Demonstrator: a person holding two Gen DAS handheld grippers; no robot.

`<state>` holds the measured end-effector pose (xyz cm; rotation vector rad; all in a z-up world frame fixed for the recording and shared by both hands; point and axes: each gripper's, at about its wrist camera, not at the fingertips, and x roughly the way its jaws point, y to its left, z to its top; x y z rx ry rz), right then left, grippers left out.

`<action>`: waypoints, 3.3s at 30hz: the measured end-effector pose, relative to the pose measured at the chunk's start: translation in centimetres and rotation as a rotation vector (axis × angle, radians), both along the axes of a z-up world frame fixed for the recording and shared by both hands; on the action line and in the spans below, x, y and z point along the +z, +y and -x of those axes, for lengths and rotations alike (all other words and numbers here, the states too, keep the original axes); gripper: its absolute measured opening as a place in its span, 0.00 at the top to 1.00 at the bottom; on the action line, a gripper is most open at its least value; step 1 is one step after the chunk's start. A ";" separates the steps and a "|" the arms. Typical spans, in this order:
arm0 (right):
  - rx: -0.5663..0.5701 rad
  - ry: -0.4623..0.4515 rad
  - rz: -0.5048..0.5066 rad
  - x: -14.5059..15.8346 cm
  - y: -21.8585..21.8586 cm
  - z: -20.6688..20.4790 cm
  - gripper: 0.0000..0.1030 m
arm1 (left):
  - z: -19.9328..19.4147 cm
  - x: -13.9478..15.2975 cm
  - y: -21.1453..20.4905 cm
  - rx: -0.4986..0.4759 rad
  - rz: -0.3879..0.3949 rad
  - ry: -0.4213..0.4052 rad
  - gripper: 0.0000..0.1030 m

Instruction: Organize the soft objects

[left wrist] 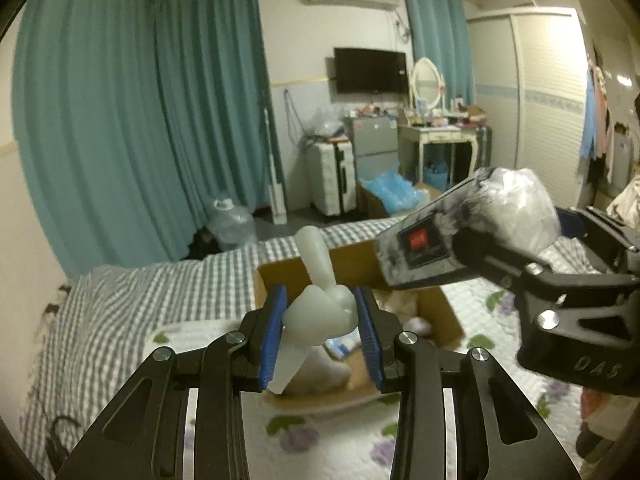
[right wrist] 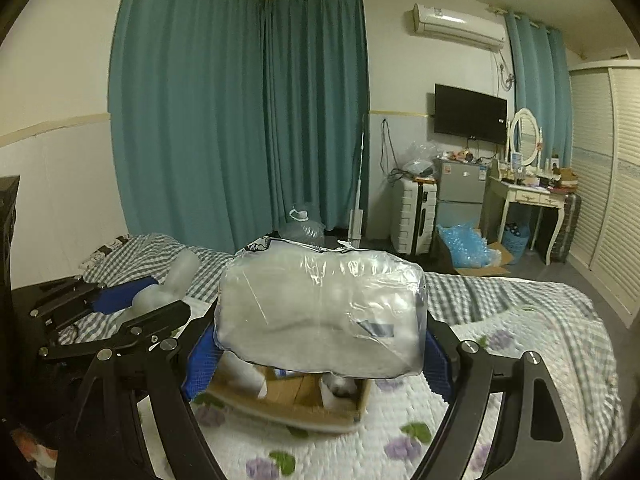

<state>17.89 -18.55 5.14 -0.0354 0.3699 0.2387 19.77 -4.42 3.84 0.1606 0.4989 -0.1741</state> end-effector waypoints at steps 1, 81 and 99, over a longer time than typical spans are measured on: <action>0.002 0.007 -0.002 -0.5 0.3 -1.5 0.20 | -1.3 -0.3 0.0 0.000 -0.008 0.008 0.64; -0.089 -0.036 0.004 -7.1 -0.1 6.0 0.00 | 11.4 -4.7 6.3 0.225 0.099 -0.185 0.05; -0.080 -0.034 -0.003 -7.3 0.0 6.0 0.00 | 11.4 -4.9 6.8 0.194 0.116 -0.169 0.05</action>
